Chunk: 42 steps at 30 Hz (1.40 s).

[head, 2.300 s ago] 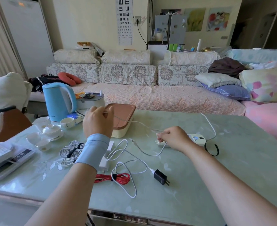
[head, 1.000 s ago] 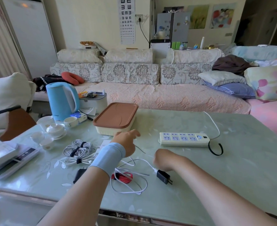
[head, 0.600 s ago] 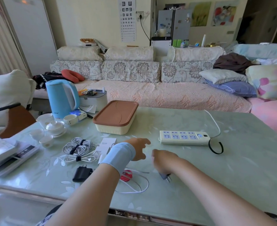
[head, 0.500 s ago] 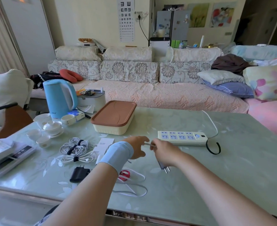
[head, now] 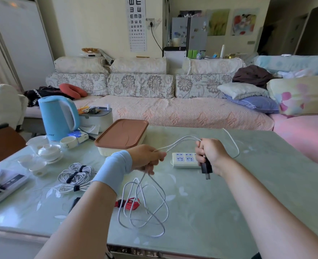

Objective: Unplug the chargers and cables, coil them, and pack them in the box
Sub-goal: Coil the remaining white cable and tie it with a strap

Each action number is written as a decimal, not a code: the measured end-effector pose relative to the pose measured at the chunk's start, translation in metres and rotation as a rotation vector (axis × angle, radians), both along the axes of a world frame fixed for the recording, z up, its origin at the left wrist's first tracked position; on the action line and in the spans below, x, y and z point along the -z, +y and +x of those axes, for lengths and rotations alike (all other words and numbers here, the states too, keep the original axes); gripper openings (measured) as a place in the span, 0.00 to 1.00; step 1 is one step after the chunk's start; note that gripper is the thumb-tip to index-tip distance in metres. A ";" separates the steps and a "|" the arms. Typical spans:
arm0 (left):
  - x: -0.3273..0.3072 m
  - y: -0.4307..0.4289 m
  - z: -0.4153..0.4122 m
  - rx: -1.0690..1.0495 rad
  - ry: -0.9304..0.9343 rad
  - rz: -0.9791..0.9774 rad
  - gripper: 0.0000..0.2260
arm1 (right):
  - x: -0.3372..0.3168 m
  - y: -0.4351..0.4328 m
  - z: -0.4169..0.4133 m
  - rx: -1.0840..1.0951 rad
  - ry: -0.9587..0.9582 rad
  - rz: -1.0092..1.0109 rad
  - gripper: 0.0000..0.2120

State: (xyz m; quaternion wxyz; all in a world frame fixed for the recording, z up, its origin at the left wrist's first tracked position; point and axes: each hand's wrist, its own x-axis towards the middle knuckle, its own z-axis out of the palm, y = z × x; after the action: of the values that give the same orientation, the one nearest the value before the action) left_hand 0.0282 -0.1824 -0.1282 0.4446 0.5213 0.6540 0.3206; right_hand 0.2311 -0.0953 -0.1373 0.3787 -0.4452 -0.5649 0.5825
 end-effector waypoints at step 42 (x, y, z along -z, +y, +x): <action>-0.012 0.001 0.033 -0.469 0.642 1.307 0.05 | -0.011 -0.017 -0.012 -0.355 0.123 -0.294 0.11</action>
State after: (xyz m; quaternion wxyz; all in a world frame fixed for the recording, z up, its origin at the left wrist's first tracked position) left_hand 0.0614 -0.1810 -0.1161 -0.2457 0.5935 0.5220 0.5612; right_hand 0.2196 -0.1118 -0.1265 0.2351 -0.3527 -0.5193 0.7420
